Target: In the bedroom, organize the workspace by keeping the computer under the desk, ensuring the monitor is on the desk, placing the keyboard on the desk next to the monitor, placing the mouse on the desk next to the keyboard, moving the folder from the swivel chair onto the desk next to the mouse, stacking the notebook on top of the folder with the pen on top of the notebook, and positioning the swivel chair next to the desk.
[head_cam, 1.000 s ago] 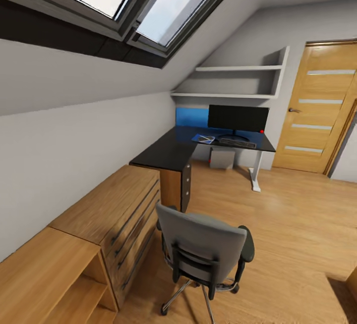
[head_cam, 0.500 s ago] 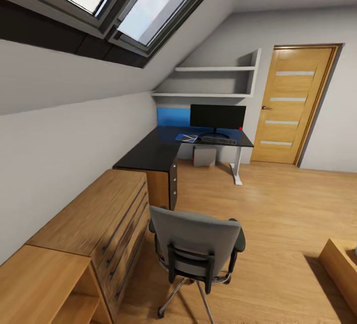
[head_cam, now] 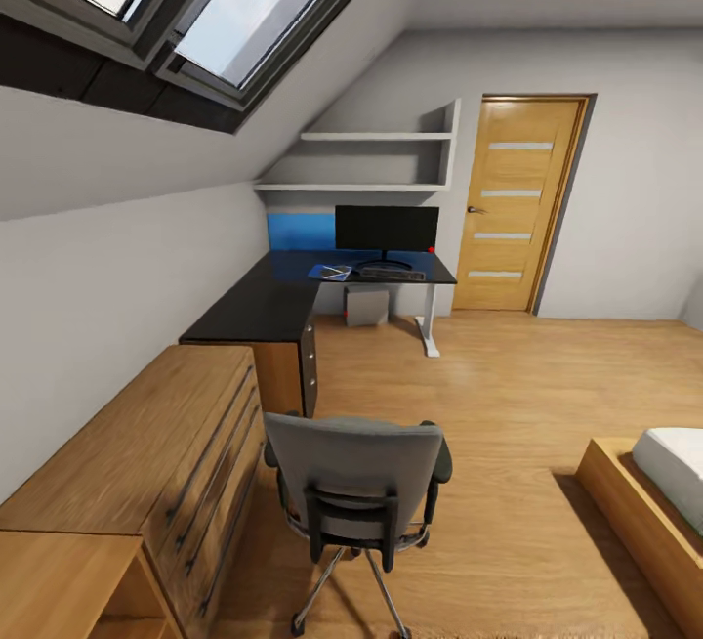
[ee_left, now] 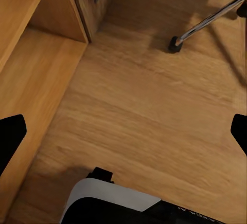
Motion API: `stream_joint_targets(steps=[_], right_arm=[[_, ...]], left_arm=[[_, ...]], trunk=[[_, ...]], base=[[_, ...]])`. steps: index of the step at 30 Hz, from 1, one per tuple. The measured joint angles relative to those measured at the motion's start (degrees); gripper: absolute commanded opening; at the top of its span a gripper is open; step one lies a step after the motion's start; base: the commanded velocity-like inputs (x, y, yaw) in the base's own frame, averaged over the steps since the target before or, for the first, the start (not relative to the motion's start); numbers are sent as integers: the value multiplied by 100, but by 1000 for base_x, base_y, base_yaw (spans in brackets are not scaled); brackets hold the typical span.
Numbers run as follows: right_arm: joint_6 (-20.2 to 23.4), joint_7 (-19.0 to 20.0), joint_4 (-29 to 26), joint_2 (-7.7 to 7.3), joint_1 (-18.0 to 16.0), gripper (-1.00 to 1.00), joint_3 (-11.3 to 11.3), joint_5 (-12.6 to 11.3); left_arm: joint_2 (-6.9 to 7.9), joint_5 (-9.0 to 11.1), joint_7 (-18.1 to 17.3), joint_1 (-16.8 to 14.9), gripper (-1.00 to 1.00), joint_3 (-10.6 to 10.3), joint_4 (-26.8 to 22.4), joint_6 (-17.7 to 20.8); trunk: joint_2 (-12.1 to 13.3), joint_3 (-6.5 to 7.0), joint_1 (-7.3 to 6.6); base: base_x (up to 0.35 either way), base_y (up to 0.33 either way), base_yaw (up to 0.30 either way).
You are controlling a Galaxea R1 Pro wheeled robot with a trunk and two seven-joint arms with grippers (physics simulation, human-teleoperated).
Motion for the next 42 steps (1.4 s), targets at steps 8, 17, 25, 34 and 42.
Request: stream_joint_targets(steps=[8, 17, 25, 34, 42], right_arm=[[-4, -1, -4, 0, 0, 100, -2, 0], [0, -5, -4, 3, -1, 100, -1, 0], [-3, -8, -3, 11, -2, 100, 2, 0], [2, -9, -3, 24, -2, 100, 5, 0], [3, -9, -3, 30, -2, 100, 6, 0]], left_arm=[[-3, -18, 1, 0, 100, 0, -1, -15], [-4, -20, 17, 1, 100, 6, -87, -38], [11, 6, 49, 2, 100, 16, -241, -27], [-1, 14, 53, 2, 100, 17, -256, -15], [7, 14, 61, 2, 100, 17, -266, -14]], trunk=[[0, 0, 0], [0, 0, 0], [-79, -35, 43], [-440, -197, 241], [-762, -341, 417]], base=[[0, 47, -287], [0, 5, -250], [0, 0, -43], [0, 0, -4], [0, 0, 0]])
